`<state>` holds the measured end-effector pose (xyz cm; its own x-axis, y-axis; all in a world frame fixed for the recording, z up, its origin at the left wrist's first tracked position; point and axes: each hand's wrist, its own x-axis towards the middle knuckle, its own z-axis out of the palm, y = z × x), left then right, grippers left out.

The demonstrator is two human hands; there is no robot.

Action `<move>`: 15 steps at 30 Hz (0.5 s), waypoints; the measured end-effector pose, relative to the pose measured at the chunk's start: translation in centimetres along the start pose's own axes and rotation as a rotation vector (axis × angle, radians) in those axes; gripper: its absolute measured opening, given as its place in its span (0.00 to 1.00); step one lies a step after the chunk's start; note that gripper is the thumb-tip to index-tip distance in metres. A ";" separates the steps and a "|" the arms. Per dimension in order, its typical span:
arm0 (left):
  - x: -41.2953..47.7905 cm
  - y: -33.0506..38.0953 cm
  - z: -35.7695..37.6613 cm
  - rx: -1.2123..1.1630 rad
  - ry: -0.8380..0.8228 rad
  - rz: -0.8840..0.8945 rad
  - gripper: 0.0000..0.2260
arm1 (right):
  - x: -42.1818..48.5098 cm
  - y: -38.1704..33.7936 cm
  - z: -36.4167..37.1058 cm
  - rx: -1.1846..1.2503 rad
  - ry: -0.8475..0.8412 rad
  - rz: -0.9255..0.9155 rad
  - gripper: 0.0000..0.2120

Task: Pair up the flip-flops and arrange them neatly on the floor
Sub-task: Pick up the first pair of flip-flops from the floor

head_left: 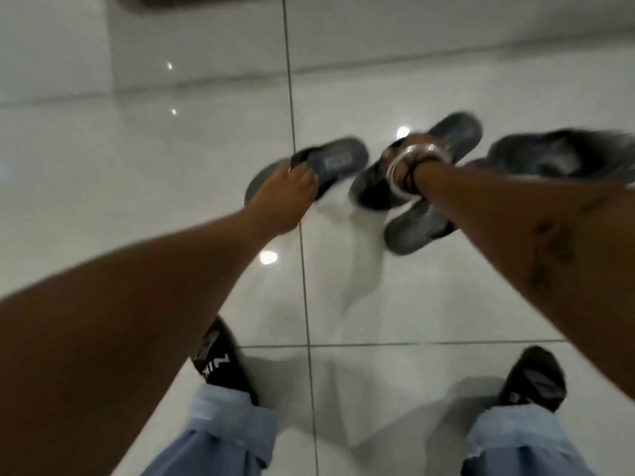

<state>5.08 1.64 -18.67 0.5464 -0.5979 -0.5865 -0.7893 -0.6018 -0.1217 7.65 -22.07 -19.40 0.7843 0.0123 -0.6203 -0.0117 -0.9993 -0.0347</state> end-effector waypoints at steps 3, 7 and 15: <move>1.7 0.2 2.7 0.133 0.021 0.091 0.18 | 0.7 -1.7 1.9 -0.371 -0.119 -0.059 0.13; 1.1 -0.5 3.6 0.021 0.010 -0.012 0.12 | -0.8 -2.6 3.1 -0.029 -0.007 0.046 0.07; -3.9 3.7 5.5 -0.675 0.044 -0.404 0.07 | -9.7 -8.4 11.1 0.078 -0.180 -0.315 0.08</move>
<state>-1.52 4.61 -21.21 0.7762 -0.2763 -0.5667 -0.1942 -0.9599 0.2021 -6.78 -13.40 -21.79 0.6354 0.3316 -0.6974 0.1601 -0.9401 -0.3011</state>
